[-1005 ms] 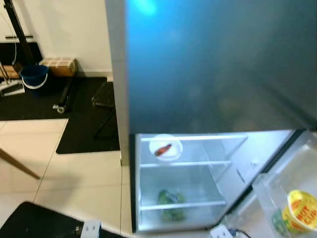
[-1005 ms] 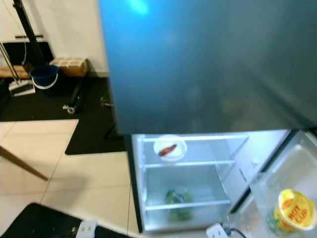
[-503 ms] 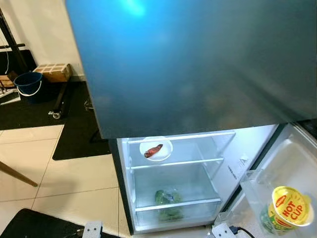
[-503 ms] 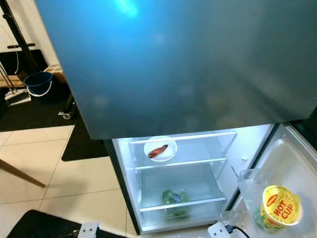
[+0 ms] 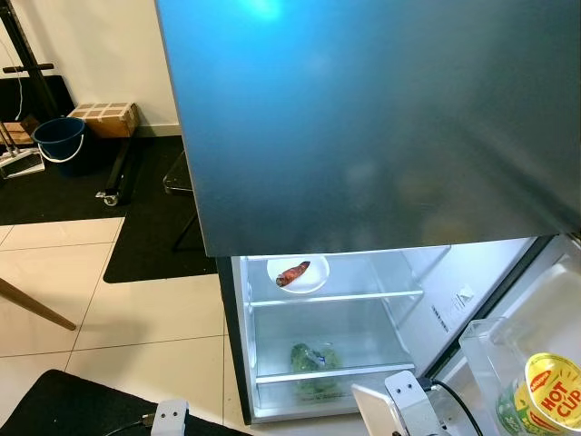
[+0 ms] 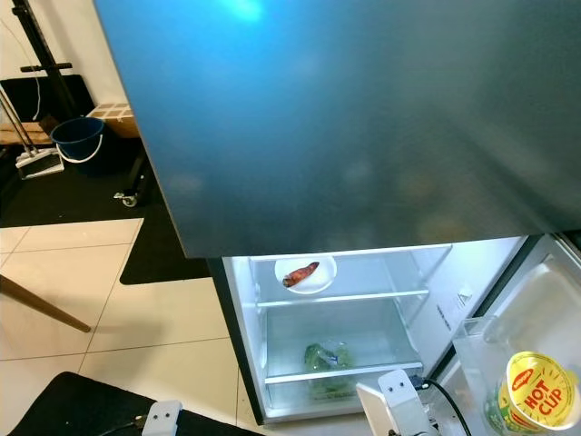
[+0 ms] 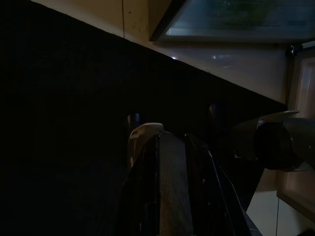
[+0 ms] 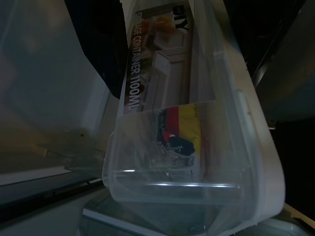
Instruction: Restocking fridge
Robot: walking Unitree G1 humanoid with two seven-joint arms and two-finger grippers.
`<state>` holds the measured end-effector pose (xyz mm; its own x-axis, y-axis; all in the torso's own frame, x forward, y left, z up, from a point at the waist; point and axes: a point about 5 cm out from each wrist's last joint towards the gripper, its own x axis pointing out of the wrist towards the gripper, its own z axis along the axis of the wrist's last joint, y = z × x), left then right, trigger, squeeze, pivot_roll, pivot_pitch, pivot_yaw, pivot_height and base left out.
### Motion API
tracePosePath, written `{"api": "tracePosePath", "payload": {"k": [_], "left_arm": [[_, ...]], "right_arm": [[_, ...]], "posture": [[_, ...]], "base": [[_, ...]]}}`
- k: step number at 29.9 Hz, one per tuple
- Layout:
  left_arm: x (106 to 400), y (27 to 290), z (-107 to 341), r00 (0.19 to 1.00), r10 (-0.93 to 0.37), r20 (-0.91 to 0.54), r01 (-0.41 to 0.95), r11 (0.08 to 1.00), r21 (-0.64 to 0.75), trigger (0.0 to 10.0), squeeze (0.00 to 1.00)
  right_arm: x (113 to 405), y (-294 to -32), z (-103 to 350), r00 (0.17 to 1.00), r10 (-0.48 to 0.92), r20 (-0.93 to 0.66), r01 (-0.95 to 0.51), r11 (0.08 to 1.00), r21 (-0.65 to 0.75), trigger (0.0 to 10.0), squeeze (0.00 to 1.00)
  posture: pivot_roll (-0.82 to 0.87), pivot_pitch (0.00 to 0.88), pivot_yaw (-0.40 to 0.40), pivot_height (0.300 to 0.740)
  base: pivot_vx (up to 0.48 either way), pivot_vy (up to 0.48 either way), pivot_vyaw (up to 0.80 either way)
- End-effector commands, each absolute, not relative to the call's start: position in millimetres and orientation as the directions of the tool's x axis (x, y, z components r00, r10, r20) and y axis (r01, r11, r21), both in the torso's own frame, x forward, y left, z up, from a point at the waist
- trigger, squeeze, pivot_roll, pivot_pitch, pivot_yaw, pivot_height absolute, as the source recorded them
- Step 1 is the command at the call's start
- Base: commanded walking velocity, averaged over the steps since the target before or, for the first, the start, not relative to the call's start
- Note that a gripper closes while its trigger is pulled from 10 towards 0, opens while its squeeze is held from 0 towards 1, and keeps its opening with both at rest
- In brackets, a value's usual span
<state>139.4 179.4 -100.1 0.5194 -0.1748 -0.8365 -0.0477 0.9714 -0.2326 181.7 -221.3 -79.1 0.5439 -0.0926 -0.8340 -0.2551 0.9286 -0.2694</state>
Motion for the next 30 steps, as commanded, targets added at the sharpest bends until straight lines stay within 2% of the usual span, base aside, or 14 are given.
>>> {"api": "tracePosePath", "payload": {"k": [1,7,30], "left_arm": [[135.4,180.8,-101.4,0.514,-0.165,-0.842,-0.060,0.972,-0.227,10.0,0.00],[130.1,180.8,-103.3,0.503,-0.160,-0.849,-0.067,0.973,-0.223,10.0,0.00],[138.0,178.7,-100.5,0.525,-0.174,-0.833,-0.046,0.972,-0.231,10.0,0.00]], "right_arm": [[178.5,-220.8,-80.7,0.536,-0.092,-0.839,-0.258,0.929,-0.266,10.0,0.00],[168.4,-220.9,-85.4,0.510,-0.088,-0.856,-0.261,0.932,-0.251,10.0,0.00],[167.7,-215.8,-86.9,0.506,-0.083,-0.859,-0.230,0.947,-0.226,10.0,0.00]], "posture": [[-0.09,0.000,-0.017,0.740],[-0.08,0.000,-0.019,0.740],[-0.09,0.000,-0.007,0.740]], "base": [[0.000,0.000,0.00],[0.000,0.000,0.00],[0.000,0.000,0.00]]}}
